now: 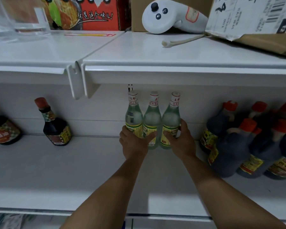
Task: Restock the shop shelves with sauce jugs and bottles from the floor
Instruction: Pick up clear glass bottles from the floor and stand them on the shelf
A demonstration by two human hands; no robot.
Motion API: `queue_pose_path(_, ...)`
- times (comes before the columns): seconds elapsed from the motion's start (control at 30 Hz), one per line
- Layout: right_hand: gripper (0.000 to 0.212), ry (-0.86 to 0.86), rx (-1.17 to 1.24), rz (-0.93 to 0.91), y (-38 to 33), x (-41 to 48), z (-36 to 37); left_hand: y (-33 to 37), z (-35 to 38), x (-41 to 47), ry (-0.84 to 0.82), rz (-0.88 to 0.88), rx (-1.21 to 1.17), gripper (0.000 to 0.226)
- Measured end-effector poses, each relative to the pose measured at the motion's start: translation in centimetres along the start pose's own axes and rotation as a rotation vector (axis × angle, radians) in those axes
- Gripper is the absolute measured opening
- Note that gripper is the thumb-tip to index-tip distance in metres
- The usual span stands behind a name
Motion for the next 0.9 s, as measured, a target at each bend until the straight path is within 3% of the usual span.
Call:
queue_pose_path(0.37,0.072,-0.01,-0.03,-0.044,0.4,0.5,0.2,0.0,0.3,-0.1,-0.013,-0.004,0.023,0.112)
queue_pose_path(0.67,0.077,-0.025,-0.01,0.055,0.4,-1.6,-0.9,-2.4,-1.6,-0.8,-0.16,0.047,0.026,0.071)
queue_pose_path(0.77,0.059,-0.025,-0.028,0.022,-1.2,-3.0,-1.2,-3.1,-2.8,-2.9,-0.225,0.073,0.062,0.047)
queue_pose_path(0.83,0.047,-0.044,-0.059,-0.015,-2.8,-4.1,-0.9,-4.1,-3.5,-4.0,-0.279,0.077,0.14,0.047)
queue_pose_path(0.9,0.05,-0.086,-0.088,-0.013,-4.2,-5.5,-0.1,-5.5,-4.5,-5.3,-0.345,0.069,0.194,0.043)
Point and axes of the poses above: each hand's wrist, its own x-axis towards the middle knuckle, its own z-axis out of the palm, y = z × x, the point moved 10 cm from there along x, towards the middle knuckle, and after that the axes turned 13 degrees about -z, right-handed, at the moved point
